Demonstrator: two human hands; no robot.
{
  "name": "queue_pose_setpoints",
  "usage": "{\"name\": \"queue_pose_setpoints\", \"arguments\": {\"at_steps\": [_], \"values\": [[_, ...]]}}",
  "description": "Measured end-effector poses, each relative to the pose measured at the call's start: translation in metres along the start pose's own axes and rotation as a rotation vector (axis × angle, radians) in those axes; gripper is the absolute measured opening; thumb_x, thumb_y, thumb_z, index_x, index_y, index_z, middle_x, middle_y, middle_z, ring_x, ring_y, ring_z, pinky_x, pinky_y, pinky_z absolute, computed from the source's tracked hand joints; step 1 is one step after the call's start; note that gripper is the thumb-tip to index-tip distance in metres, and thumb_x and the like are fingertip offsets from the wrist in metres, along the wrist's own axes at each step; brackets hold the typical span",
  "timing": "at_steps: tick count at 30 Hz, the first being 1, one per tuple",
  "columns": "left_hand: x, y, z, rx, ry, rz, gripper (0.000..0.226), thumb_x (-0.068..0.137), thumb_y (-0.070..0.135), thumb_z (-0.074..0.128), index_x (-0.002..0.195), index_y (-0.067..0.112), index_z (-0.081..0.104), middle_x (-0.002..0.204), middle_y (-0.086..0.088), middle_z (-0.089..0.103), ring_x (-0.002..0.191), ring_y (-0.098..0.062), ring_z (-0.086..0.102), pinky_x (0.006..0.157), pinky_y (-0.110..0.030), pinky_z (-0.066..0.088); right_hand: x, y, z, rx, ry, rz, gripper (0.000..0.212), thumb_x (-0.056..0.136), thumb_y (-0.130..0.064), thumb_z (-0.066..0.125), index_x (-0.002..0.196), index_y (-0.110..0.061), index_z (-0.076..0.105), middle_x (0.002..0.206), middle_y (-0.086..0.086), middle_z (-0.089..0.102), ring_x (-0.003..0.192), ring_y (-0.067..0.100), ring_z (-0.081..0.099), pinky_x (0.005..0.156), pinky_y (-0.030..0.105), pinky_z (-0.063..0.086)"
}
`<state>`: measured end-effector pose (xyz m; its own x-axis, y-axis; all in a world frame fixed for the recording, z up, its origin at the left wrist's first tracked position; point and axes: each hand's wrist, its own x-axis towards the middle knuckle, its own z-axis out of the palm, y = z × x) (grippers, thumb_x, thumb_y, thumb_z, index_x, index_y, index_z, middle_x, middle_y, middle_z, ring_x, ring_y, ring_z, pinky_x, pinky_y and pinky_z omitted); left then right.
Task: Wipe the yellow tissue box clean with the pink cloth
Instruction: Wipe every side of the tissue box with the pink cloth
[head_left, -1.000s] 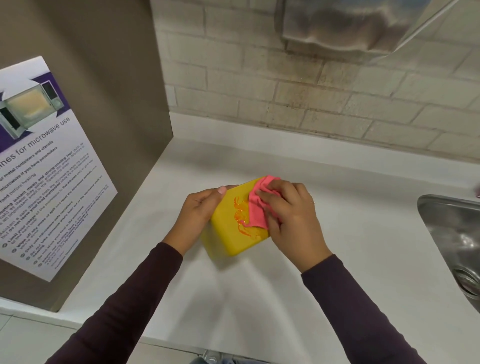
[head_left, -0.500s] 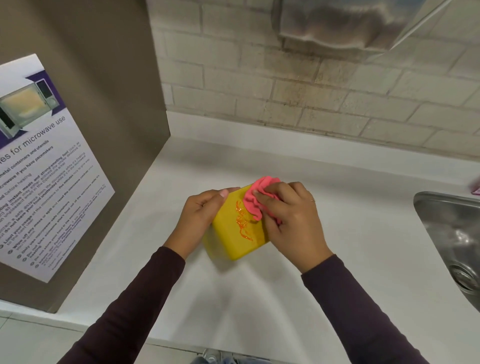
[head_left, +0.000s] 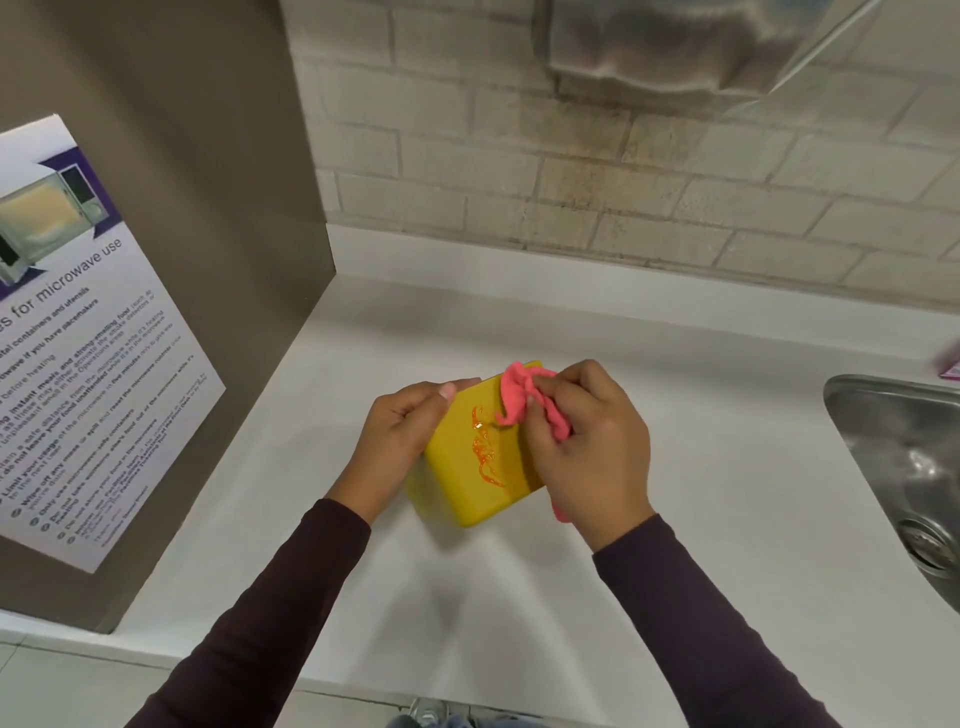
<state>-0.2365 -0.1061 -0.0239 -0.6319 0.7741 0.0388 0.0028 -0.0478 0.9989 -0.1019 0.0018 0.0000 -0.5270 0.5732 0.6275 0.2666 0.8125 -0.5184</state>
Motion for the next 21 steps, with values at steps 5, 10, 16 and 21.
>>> {"name": "queue_pose_setpoints", "arguments": {"at_steps": [5, 10, 16, 21], "values": [[0.0, 0.001, 0.0, -0.012, 0.022, -0.01, 0.029, 0.095, 0.021, 0.046, 0.104, 0.01, 0.071, 0.103, -0.012, 0.072, 0.098, -0.018, 0.066, 0.089, -0.03, 0.05, -0.006, -0.026, 0.011, -0.058, -0.04, -0.078, 0.022, 0.086, -0.027, 0.054, 0.091, -0.021, 0.075, 0.074, 0.0, 0.054, 0.06, 0.017, 0.051, 0.048, 0.023, 0.036], [0.002, 0.002, -0.001, -0.022, 0.007, -0.016, 0.028, 0.095, 0.018, 0.045, 0.105, 0.014, 0.071, 0.105, 0.001, 0.073, 0.103, -0.016, 0.066, 0.091, -0.025, 0.05, -0.021, -0.013, 0.002, 0.026, -0.051, -0.041, 0.021, 0.083, -0.031, 0.057, 0.092, -0.026, 0.075, 0.082, -0.005, 0.059, 0.066, 0.011, 0.057, 0.058, 0.018, 0.042], [0.003, 0.001, -0.003, -0.001, 0.004, -0.022, 0.029, 0.096, 0.022, 0.043, 0.1, 0.027, 0.071, 0.097, 0.009, 0.074, 0.094, -0.007, 0.067, 0.083, -0.018, 0.052, -0.007, -0.009, 0.009, 0.102, 0.012, 0.187, 0.022, 0.08, -0.031, 0.059, 0.092, -0.025, 0.076, 0.098, -0.01, 0.063, 0.087, 0.005, 0.058, 0.071, 0.005, 0.038], [0.004, 0.001, -0.002, -0.002, 0.039, -0.037, 0.029, 0.096, 0.019, 0.043, 0.099, 0.02, 0.071, 0.096, -0.007, 0.073, 0.089, -0.013, 0.065, 0.08, -0.023, 0.052, -0.005, -0.024, 0.016, 0.111, -0.056, 0.044, 0.028, 0.086, -0.032, 0.051, 0.1, -0.025, 0.074, 0.101, -0.005, 0.065, 0.086, 0.016, 0.058, 0.07, 0.024, 0.046]]}}
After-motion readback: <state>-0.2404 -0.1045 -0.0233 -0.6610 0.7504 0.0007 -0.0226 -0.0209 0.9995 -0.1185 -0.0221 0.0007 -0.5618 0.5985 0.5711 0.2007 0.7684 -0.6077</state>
